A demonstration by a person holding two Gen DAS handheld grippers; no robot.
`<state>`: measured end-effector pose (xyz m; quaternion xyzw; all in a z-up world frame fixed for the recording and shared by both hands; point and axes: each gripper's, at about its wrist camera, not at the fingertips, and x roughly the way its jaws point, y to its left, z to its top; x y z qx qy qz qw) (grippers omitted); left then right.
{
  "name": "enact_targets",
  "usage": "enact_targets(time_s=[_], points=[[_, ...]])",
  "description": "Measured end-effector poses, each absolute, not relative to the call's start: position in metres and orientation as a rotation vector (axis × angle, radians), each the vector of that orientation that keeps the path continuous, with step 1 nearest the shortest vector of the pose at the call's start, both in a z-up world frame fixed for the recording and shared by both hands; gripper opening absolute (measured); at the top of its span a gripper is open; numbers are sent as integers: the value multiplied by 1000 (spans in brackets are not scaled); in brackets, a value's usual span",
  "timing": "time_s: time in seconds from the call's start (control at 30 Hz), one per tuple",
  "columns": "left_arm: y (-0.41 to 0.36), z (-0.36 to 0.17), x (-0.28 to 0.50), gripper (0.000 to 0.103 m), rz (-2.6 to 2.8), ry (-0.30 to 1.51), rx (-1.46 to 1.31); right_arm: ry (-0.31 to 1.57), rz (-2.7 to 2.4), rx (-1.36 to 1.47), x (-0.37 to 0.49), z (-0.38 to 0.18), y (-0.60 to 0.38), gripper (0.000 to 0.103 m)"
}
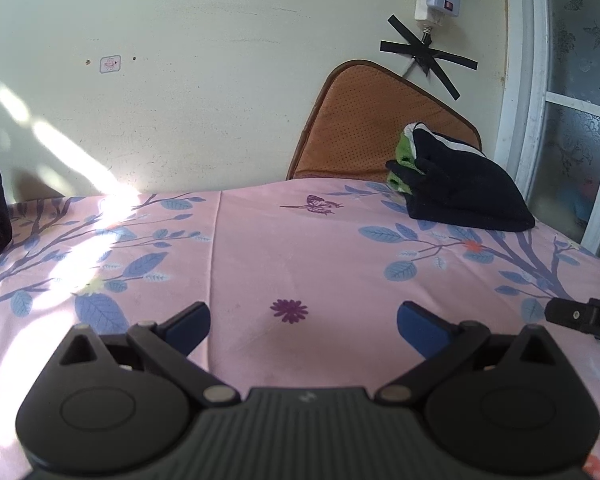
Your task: Fold small clothes
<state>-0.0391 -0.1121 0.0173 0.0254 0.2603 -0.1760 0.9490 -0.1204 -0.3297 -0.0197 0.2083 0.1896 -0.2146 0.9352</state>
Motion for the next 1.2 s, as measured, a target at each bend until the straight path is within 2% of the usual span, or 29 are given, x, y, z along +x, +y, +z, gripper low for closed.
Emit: enact_targets(time_s=[1.2], points=[[-120,16,-45,103,-288,506,192,334,-356,464,-131,-18,-331,94]])
